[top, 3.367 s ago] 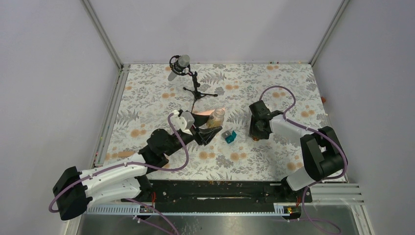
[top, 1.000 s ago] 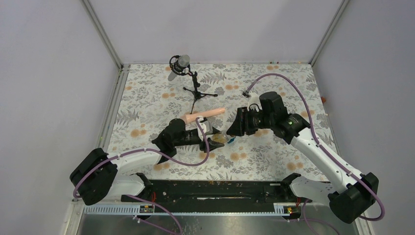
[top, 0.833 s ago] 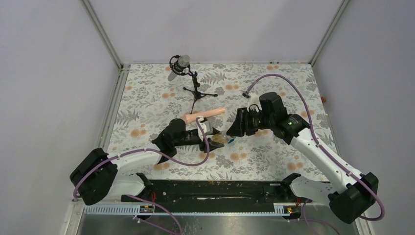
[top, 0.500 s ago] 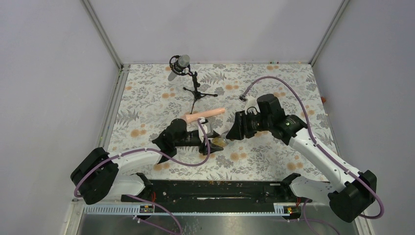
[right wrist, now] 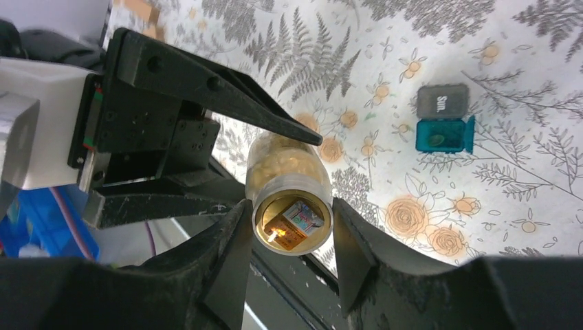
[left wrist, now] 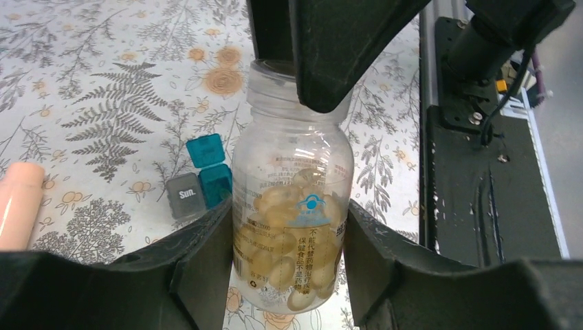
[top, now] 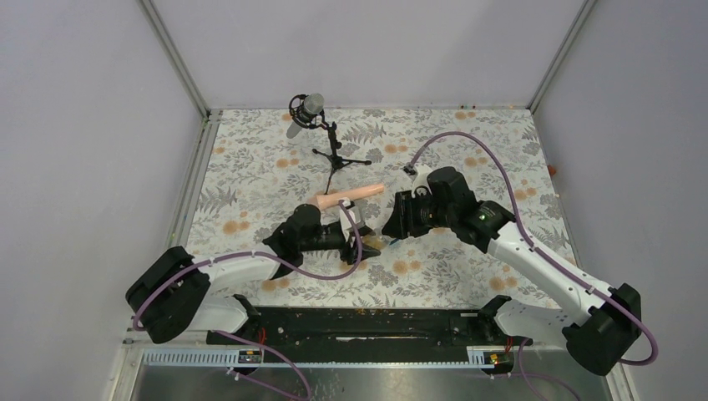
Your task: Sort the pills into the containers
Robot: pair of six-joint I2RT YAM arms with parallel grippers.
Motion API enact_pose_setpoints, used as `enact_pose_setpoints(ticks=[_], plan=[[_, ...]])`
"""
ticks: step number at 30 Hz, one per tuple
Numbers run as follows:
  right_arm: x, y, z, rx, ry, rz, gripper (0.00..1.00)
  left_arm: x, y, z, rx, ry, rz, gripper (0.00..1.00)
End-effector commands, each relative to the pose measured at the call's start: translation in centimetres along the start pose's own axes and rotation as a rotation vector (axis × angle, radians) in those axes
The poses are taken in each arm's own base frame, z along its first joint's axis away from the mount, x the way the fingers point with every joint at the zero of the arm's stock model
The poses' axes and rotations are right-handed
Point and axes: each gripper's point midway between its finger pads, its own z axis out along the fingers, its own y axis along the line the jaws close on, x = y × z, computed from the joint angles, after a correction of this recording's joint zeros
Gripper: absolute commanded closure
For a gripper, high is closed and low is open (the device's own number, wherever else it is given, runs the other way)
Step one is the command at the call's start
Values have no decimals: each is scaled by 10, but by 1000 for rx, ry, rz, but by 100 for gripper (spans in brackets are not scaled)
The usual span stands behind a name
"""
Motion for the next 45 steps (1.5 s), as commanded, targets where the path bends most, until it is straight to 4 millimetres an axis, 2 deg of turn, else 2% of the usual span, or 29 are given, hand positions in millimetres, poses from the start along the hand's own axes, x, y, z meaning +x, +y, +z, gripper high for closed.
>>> enact_pose_setpoints(ticks=[1,5,16,21,28,34,42,45], plan=[[-2,-16,11,145,-112,154,59,-108,5,-3,-57,-396,182,100],[-7,-16,8,186,-123,261,59,-105,5,-4,-69,-419,176,100],[-3,-6,1,198,-22,263,51,-102,-1,-4,-47,-410,208,100],[-19,-1,-11,181,-111,248,49,-91,-1,-8,-63,-384,223,100],[-34,10,-17,143,-148,215,33,-83,-2,-15,-87,-368,217,100],[-48,23,-24,102,-185,195,28,-80,0,-15,-96,-358,213,100],[-57,34,-31,56,-204,119,10,-81,-1,-15,-93,-359,209,100],[-60,33,-33,61,-221,96,7,-80,-2,-15,-90,-357,208,100]])
